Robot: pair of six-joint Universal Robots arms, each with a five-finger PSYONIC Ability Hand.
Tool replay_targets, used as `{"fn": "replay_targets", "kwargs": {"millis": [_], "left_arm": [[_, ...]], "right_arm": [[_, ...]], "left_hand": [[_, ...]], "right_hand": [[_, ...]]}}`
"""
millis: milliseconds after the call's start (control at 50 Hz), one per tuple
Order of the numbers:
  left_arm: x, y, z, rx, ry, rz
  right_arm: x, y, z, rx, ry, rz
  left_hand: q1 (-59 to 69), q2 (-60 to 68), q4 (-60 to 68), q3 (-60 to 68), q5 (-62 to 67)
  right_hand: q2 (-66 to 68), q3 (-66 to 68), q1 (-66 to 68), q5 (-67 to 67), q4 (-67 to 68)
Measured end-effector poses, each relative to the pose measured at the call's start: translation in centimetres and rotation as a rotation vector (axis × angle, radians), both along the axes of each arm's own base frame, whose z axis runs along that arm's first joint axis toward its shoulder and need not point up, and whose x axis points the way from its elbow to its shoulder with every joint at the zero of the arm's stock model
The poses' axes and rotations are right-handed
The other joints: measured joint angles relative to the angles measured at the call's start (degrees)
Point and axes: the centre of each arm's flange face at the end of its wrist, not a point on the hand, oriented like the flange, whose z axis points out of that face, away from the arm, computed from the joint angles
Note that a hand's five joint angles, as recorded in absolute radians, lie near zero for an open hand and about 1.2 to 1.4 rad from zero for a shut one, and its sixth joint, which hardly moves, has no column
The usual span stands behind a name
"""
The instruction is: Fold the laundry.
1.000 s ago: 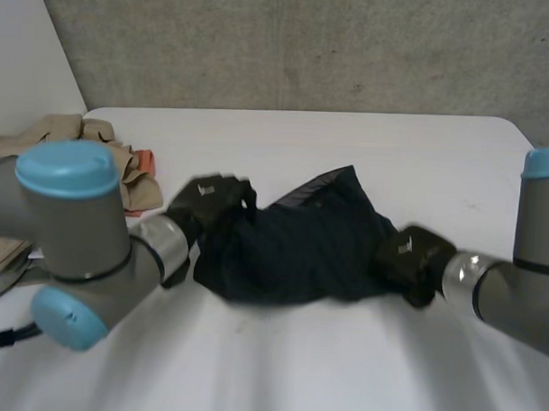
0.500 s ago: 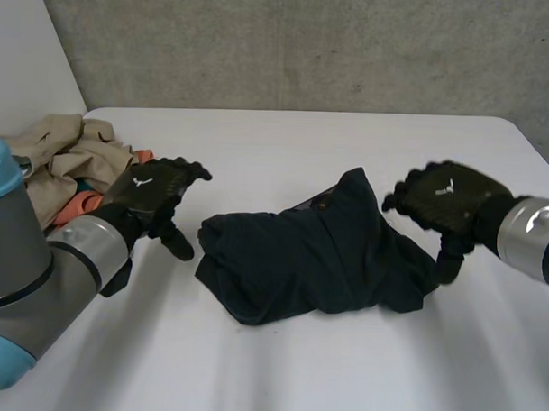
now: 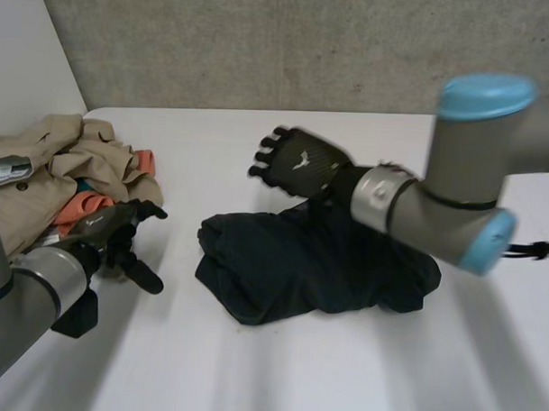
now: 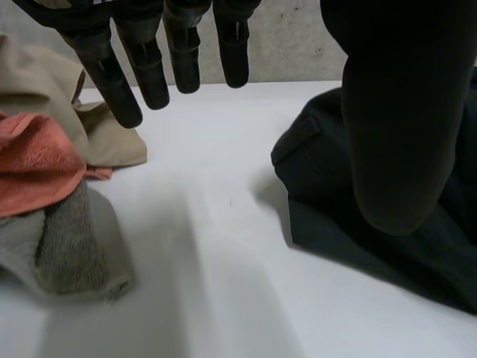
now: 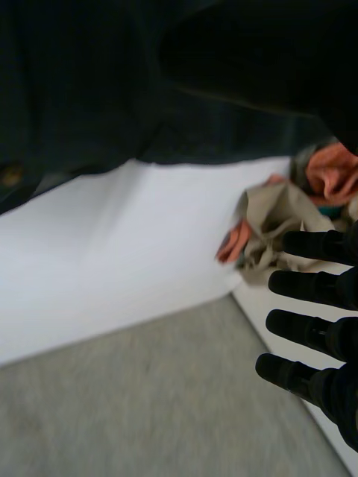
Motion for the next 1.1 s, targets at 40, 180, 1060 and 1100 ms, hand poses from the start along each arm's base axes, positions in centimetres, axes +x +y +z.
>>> {"fn": "replay_targets", "kwargs": {"millis": [40,180,1060,1100], "left_arm": [[0.3,0.3,-0.1,0.007,0.002,0.004],[1.2,0.6,-0.5,0.008,0.012,0.016],[-12.9,-9.0,7.2,-0.44,-0.022,-0.156],[-13.3,-9.3,11.1,-0.617,0.018,-0.151]], "right_arm": [[1.1,-0.2,-2.0,0.021,0.014,0.026],[3.2,-0.8,-7.2,0.008,0.087,0.048],[-4.5,-5.7,10.7,-0.365,-0.472,-0.403],[-4.8,-6.4,13.1,-0.439,-0.592,-0.417]], "left_hand": [[-0.95,-0.58,-0.5,-0.87,-0.62],[-1.59,-1.83,-1.79,-1.58,-1.79],[49.74,51.57,52.27,50.08,49.44],[49.74,51.66,52.27,50.57,49.44]], "right_hand": [[0.0,0.0,0.0,0.01,0.01],[27.76,28.23,25.78,26.67,26.45],[49.66,51.34,44.35,51.45,51.52],[49.66,51.34,44.35,51.45,51.52]]}}
